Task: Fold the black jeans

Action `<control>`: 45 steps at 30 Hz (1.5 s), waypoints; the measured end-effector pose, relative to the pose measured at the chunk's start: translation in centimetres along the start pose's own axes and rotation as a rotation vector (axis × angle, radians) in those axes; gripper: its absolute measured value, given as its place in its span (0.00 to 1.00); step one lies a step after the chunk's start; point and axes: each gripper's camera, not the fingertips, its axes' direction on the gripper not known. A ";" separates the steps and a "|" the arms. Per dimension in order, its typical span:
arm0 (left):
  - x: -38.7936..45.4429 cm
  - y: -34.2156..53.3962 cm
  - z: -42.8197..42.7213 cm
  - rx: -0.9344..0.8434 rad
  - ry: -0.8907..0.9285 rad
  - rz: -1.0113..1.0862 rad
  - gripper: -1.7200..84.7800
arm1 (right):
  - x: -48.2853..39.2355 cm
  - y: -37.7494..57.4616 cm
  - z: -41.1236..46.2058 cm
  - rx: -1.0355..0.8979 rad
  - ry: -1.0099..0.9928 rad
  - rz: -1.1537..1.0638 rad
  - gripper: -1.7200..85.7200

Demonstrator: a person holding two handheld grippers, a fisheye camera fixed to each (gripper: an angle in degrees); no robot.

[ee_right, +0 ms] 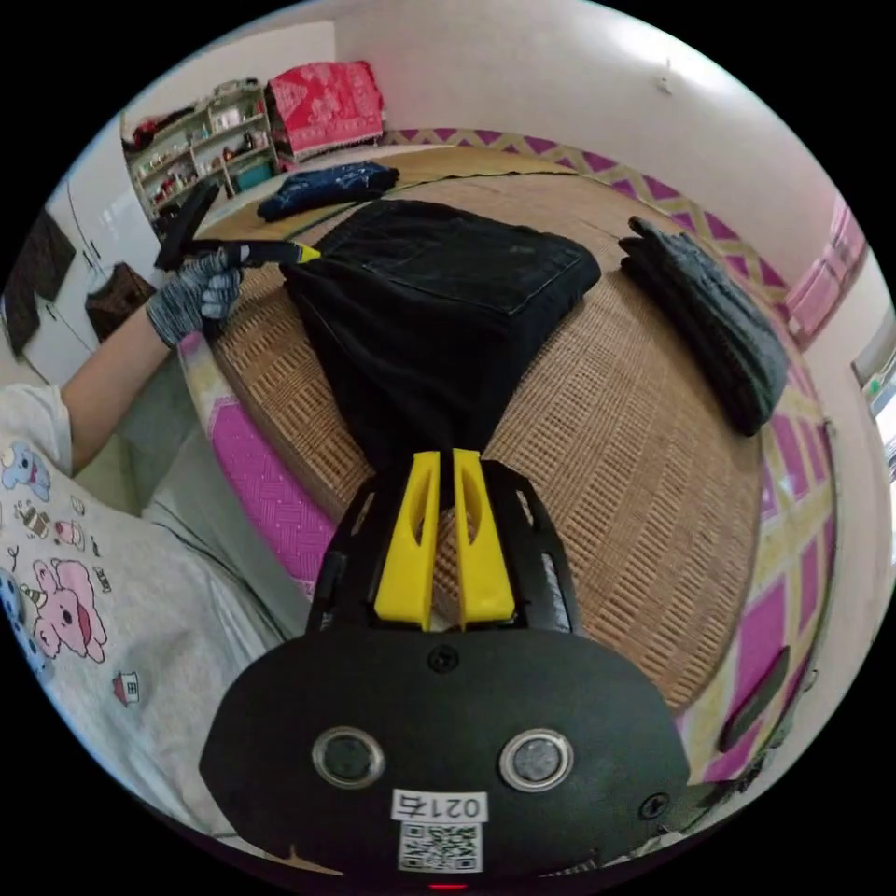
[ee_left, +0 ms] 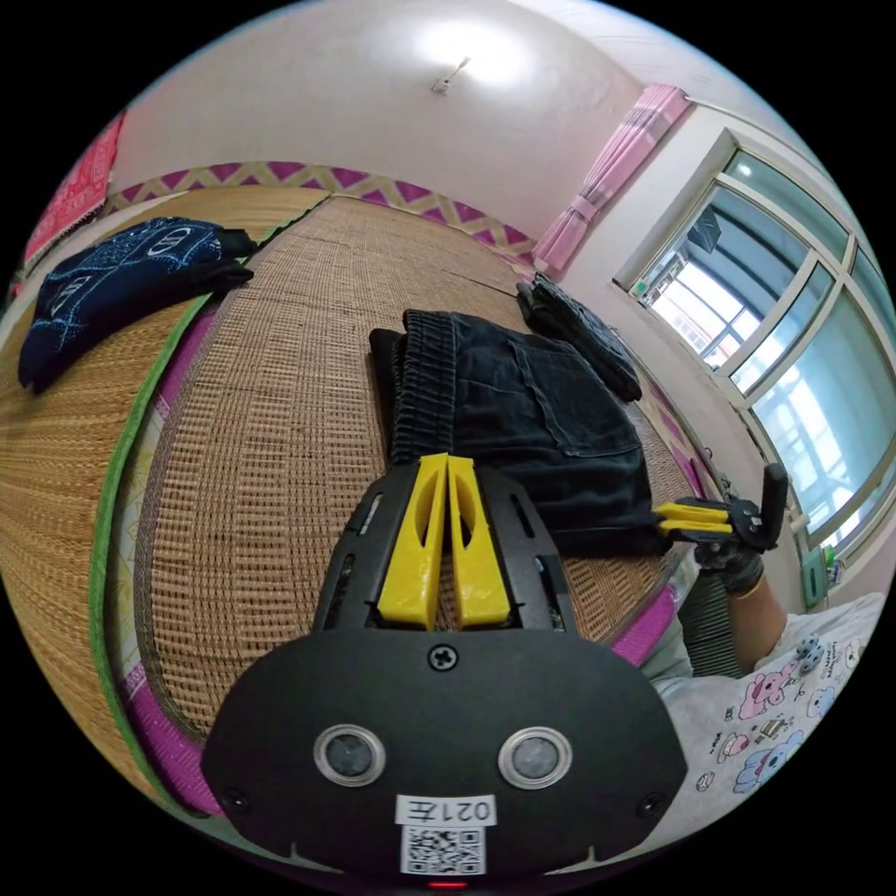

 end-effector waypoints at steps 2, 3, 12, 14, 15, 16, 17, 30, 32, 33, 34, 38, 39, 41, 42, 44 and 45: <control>-0.2 -0.5 0.0 0.001 0.001 -0.002 0.01 | -0.7 0.6 -2.2 0.066 0.046 -0.026 0.04; -0.2 -0.8 0.1 0.001 0.002 -0.004 0.01 | -0.8 0.7 -2.3 0.064 0.053 -0.033 0.04; -2.7 -2.6 -3.2 0.221 0.141 -0.072 0.02 | 7.2 -0.4 -5.9 0.199 -0.125 0.086 0.09; -4.1 -3.6 -3.4 0.210 0.122 -0.145 0.05 | 14.0 -2.0 -4.9 0.250 -0.264 0.257 0.13; -5.3 -4.5 -2.8 0.171 0.153 -0.182 0.09 | 15.7 -2.5 -4.1 0.249 -0.308 0.299 0.13; -6.4 -5.3 -1.7 0.117 0.206 -0.208 0.11 | 19.1 -3.3 -2.3 0.241 -0.416 0.378 0.14; -6.9 -5.7 -1.2 0.092 0.228 -0.221 0.13 | 22.1 -3.9 -0.4 0.238 -0.517 0.444 0.15; -6.4 -9.2 4.9 -0.172 0.396 -0.209 0.10 | 31.5 -7.9 10.7 0.105 -0.944 0.569 0.12; -5.7 -9.2 4.5 -0.160 0.391 -0.202 0.09 | 31.7 -8.4 10.3 0.098 -0.912 0.545 0.10; -4.9 -9.3 4.0 -0.140 0.397 -0.196 0.09 | 31.7 -8.5 10.1 0.095 -0.900 0.537 0.10; -3.9 -9.6 3.3 -0.113 0.417 -0.183 0.09 | 31.7 -9.0 9.5 0.096 -0.884 0.513 0.10; 0.7 -12.8 1.9 -0.076 0.448 -0.080 0.08 | 33.7 -10.6 5.6 0.154 -0.852 0.431 0.10; 2.6 -14.6 1.9 -0.072 0.448 -0.035 0.08 | 34.3 -10.9 4.8 0.168 -0.839 0.423 0.10; 5.7 -17.9 2.5 -0.065 0.450 0.031 0.08 | 37.6 -11.6 1.4 0.234 -0.779 0.416 0.10; 7.8 -20.4 3.3 -0.059 0.460 0.066 0.08 | 38.5 -11.8 0.5 0.250 -0.763 0.416 0.10; 11.0 -24.1 4.9 -0.050 0.472 0.113 0.08 | 42.3 -12.5 -2.9 0.310 -0.679 0.439 0.10; 13.1 -26.6 6.3 -0.044 0.476 0.137 0.08 | 43.3 -12.8 -3.7 0.321 -0.657 0.444 0.10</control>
